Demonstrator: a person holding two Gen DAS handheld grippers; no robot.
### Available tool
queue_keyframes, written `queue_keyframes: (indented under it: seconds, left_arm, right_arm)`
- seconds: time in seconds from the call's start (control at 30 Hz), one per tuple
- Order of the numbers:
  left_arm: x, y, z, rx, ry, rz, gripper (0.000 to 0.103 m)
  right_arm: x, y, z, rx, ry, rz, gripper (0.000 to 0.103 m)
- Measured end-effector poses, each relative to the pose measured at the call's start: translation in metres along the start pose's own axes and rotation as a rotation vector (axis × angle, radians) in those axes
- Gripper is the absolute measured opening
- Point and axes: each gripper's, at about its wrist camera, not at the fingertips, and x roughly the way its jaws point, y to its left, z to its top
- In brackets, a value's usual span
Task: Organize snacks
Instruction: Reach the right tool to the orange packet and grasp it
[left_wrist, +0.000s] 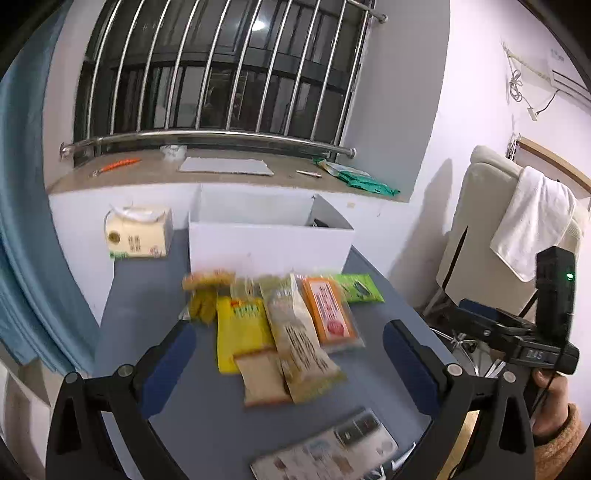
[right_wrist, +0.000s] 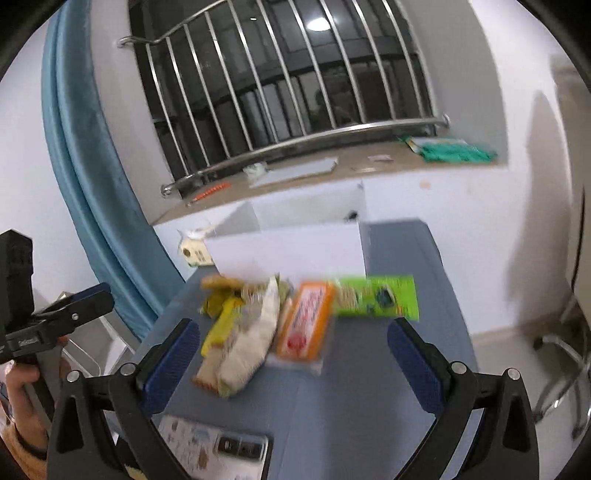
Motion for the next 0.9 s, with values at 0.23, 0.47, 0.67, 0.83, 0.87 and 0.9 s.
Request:
queue_keyframes:
  seconds: [0.23,0.47,0.67,0.83,0.87,0.9]
  left_arm:
    - [-0.014,0.006,-0.020,-0.040,0.005,-0.004,0.103]
    - [-0.011,0.010,-0.023,-0.051,0.001,-0.006,0.103]
    - [-0.008,0.008,-0.030,-0.037,0.014,-0.015,0.103]
    - [-0.005,0.012,-0.034,-0.039,0.028,0.004,0.103]
    - [-0.005,0.014,-0.034,-0.043,0.031,0.000,0.103]
    - [-0.005,0.015,-0.035,-0.046,0.033,-0.002,0.103]
  right_arm:
    - [0.013,-0.006,-0.013,-0.001,0.062,-0.037,0.103]
    - [0.049,0.007,-0.024,-0.029,0.140,-0.085,0.103]
    - [0.104,0.010,-0.006,-0.065,0.200,-0.143,0.103]
    - [0.160,0.012,0.008,-0.105,0.290,-0.213,0.103]
    - [0.171,0.011,0.009,-0.109,0.304,-0.225,0.103]
    - [0.181,0.010,0.010,-0.112,0.323,-0.235,0.103]
